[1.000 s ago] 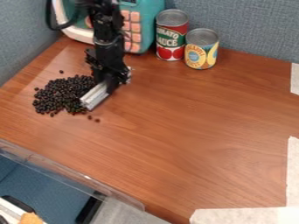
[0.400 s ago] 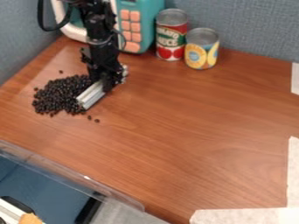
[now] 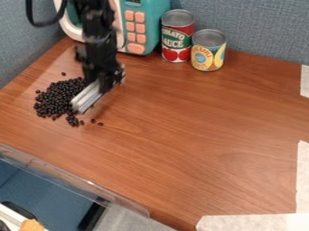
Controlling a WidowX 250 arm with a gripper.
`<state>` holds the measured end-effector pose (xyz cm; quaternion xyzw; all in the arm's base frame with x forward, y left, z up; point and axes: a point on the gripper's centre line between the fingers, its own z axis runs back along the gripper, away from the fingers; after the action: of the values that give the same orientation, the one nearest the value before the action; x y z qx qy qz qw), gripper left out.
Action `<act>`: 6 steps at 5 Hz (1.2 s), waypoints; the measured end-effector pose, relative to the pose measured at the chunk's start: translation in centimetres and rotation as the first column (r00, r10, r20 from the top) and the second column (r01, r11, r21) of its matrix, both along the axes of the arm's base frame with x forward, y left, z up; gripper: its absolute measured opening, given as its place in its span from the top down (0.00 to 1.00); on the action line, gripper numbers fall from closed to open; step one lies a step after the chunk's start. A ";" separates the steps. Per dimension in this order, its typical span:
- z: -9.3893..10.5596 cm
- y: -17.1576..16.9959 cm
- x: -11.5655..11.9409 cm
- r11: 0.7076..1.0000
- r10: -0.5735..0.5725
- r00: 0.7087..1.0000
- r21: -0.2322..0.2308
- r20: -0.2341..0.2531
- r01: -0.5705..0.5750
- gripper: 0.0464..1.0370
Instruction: Sweep into pile
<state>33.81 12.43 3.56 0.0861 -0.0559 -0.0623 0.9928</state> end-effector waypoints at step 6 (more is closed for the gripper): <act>-3.4 -4.9 -3.9 0.985 -0.160 0.987 -0.057 -0.004 0.160 0.67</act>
<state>29.88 7.49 0.12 0.0530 -0.0599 -0.1406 0.9868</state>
